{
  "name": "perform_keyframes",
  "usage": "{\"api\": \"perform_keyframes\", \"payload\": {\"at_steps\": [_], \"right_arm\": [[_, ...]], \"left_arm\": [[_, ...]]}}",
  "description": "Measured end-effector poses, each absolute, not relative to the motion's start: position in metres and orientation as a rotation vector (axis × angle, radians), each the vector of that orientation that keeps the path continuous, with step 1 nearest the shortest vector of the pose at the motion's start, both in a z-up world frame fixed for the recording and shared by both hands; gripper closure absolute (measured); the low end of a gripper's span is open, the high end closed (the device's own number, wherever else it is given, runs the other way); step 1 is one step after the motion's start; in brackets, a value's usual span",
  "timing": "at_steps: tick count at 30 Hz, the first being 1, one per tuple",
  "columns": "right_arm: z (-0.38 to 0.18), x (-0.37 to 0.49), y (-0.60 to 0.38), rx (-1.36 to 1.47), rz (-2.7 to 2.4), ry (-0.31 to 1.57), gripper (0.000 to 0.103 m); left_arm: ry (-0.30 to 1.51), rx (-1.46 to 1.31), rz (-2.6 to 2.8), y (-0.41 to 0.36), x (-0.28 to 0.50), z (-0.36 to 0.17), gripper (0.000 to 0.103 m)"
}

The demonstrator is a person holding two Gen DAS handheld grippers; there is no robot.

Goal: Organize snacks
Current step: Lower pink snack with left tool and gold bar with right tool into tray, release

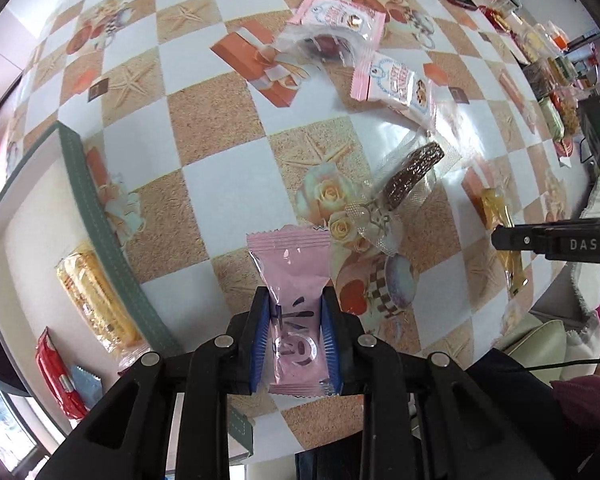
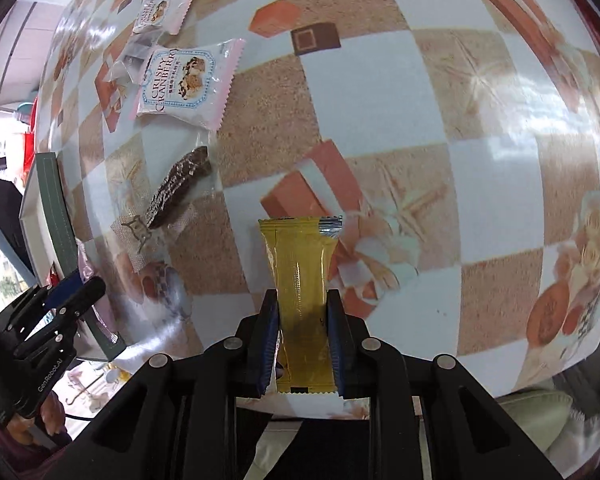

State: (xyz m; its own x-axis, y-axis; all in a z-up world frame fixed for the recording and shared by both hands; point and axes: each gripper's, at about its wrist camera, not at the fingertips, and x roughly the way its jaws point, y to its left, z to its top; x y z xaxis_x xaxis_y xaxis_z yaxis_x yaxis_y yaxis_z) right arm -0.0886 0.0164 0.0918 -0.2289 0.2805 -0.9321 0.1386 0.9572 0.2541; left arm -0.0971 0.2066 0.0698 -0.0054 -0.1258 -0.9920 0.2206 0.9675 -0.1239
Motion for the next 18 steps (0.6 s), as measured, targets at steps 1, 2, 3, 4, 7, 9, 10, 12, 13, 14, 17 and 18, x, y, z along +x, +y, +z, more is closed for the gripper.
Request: {"api": "perform_keyframes", "payload": {"at_steps": [1,2,3,4,7,9,10,12,13,14,17,18], "right_arm": [[0.092,-0.092,0.014,0.308,0.139,1.804,0.079],[0.095,-0.093,0.016,0.301,0.143,1.799,0.079],[0.098,-0.092,0.016,0.295,0.15,1.794,0.079],[0.104,-0.087,0.015,0.287,0.159,1.788,0.079],[0.115,-0.079,0.026,0.239,0.182,1.765,0.079],[0.125,-0.066,0.038,0.211,0.208,1.751,0.079],[0.13,-0.06,0.045,0.196,0.224,1.745,0.079],[0.136,-0.052,0.059,0.165,0.254,1.737,0.079],[0.138,-0.048,0.068,0.147,0.271,1.734,0.079],[0.141,-0.044,0.078,0.126,0.289,1.73,0.079],[0.146,-0.034,0.105,0.075,0.344,1.723,0.079],[0.15,-0.031,0.114,0.059,0.365,1.72,0.079]], "left_arm": [[1.542,0.07,-0.27,0.212,-0.099,0.074,0.076],[1.53,0.066,-0.265,0.221,-0.105,0.079,0.076],[1.515,0.061,-0.258,0.226,-0.107,0.086,0.076],[1.504,0.053,-0.253,0.228,-0.106,0.09,0.076],[1.475,0.027,-0.233,0.247,-0.109,0.105,0.076],[1.461,0.01,-0.213,0.26,-0.116,0.109,0.076],[1.453,0.002,-0.2,0.265,-0.116,0.112,0.076],[1.435,-0.014,-0.174,0.275,-0.12,0.116,0.076],[1.428,-0.023,-0.161,0.277,-0.123,0.113,0.076],[1.42,-0.034,-0.146,0.28,-0.127,0.106,0.076],[1.395,-0.068,-0.075,0.301,-0.131,0.106,0.076],[1.389,-0.082,-0.05,0.309,-0.132,0.107,0.076]]}}
